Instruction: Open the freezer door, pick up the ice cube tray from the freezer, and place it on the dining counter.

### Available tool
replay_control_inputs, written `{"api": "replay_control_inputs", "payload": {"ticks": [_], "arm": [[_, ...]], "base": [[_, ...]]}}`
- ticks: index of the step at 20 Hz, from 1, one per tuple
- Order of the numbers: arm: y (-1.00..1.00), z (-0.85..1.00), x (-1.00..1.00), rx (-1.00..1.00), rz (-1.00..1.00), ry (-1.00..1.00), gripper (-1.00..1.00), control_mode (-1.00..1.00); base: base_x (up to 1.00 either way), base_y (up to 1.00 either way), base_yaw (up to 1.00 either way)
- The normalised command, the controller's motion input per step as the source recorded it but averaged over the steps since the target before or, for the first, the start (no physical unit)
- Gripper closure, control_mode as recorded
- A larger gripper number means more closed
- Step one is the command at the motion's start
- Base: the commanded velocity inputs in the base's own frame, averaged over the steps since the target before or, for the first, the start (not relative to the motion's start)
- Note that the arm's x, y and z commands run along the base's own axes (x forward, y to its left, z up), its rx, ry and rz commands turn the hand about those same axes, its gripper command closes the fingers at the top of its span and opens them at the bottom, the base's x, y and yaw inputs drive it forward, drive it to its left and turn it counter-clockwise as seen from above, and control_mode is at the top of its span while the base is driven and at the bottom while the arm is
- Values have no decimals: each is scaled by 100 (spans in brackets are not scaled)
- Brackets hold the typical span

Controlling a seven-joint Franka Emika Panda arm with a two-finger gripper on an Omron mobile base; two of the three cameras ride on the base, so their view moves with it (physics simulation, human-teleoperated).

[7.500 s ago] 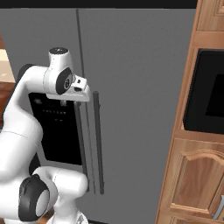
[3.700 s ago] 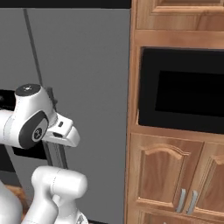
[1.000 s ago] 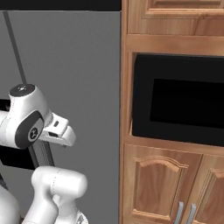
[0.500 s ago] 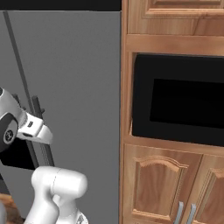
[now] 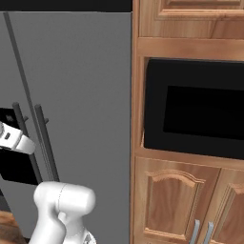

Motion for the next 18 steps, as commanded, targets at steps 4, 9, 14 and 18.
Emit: {"api": "replay_control_inputs", "payload": {"ticks": [4,9,14,18], "arm": [[55,0,0,0,3,-18,-100,-100],[42,0,0,0,2,-27,-100,-100],[7,0,0,0,0,-31,-100,-100],[2,0,0,0,1,-33,-100,-100]], "base": [[0,0,0],[0,0,0],[0,0,0],[0,0,0]]}}
